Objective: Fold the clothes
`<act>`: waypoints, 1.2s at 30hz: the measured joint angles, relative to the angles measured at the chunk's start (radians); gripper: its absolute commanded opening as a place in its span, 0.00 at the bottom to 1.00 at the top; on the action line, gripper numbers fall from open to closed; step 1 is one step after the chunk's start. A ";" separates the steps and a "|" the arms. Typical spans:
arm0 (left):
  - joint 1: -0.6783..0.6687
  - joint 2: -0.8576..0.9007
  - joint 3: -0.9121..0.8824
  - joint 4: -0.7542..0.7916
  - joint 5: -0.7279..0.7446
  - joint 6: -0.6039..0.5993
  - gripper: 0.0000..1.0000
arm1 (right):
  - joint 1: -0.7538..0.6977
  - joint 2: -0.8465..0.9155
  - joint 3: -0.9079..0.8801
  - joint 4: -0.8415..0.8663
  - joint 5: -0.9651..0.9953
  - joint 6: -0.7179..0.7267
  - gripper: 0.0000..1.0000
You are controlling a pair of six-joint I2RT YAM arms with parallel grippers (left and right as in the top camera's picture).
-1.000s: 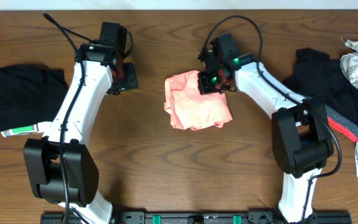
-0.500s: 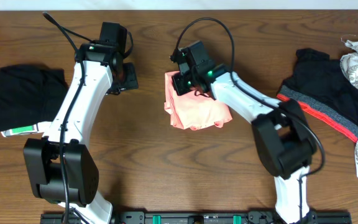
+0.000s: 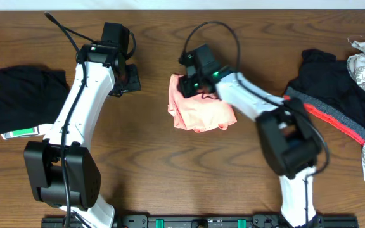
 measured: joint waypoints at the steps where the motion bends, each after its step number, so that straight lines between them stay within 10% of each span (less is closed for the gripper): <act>1: 0.000 0.000 0.000 0.002 0.000 0.005 0.59 | -0.024 -0.040 -0.001 -0.046 -0.002 0.000 0.44; 8: -0.054 0.000 -0.002 0.077 0.156 0.138 0.59 | -0.266 -0.388 0.004 -0.294 -0.024 0.005 0.61; 19: -0.286 0.037 -0.002 0.302 0.630 0.211 0.59 | -0.705 -0.563 0.011 -0.622 -0.074 -0.036 0.62; 36: -0.406 0.438 -0.003 0.430 1.114 0.128 0.59 | -0.738 -0.553 0.011 -0.666 -0.105 -0.157 0.63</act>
